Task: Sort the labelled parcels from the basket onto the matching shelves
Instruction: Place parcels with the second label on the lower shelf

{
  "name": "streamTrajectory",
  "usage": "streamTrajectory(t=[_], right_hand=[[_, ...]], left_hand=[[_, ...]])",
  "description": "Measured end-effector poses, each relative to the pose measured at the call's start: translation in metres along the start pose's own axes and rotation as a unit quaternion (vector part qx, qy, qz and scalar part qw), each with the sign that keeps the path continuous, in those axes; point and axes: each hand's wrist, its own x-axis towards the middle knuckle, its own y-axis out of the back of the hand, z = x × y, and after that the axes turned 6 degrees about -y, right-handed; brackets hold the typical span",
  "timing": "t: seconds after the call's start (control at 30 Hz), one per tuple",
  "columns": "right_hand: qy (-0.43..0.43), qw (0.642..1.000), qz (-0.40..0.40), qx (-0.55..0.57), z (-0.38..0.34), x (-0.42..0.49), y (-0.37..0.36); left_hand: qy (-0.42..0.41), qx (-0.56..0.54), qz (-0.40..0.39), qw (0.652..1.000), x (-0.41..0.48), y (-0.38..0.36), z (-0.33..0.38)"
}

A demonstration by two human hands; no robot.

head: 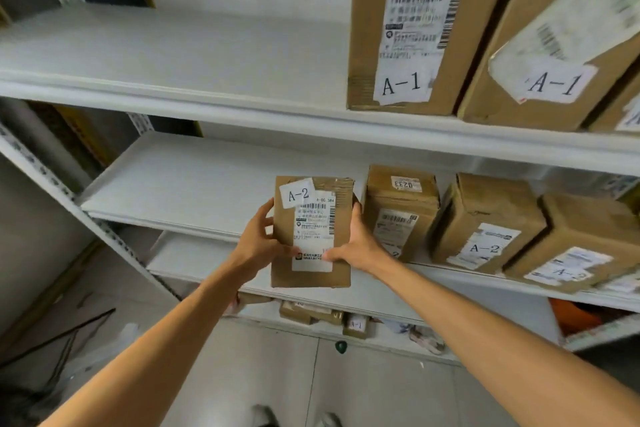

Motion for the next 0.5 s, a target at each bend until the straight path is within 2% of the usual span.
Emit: streamTrajectory(t=[0.17, 0.37, 0.5], right_hand=[[-0.03, 0.999, 0.035, 0.015, -0.015, 0.032, -0.008], [-0.044, 0.983, 0.17, 0.053, -0.033, 0.063, -0.031], [-0.043, 0.975, 0.198, 0.091, -0.045, 0.07, -0.037]], left_hand=[[-0.008, 0.02, -0.03, 0.999, 0.048, 0.009, 0.001], [-0.041, -0.006, -0.031, 0.999, 0.1, 0.022, -0.002], [-0.032, -0.018, 0.002, 0.999, 0.113, 0.026, -0.019]])
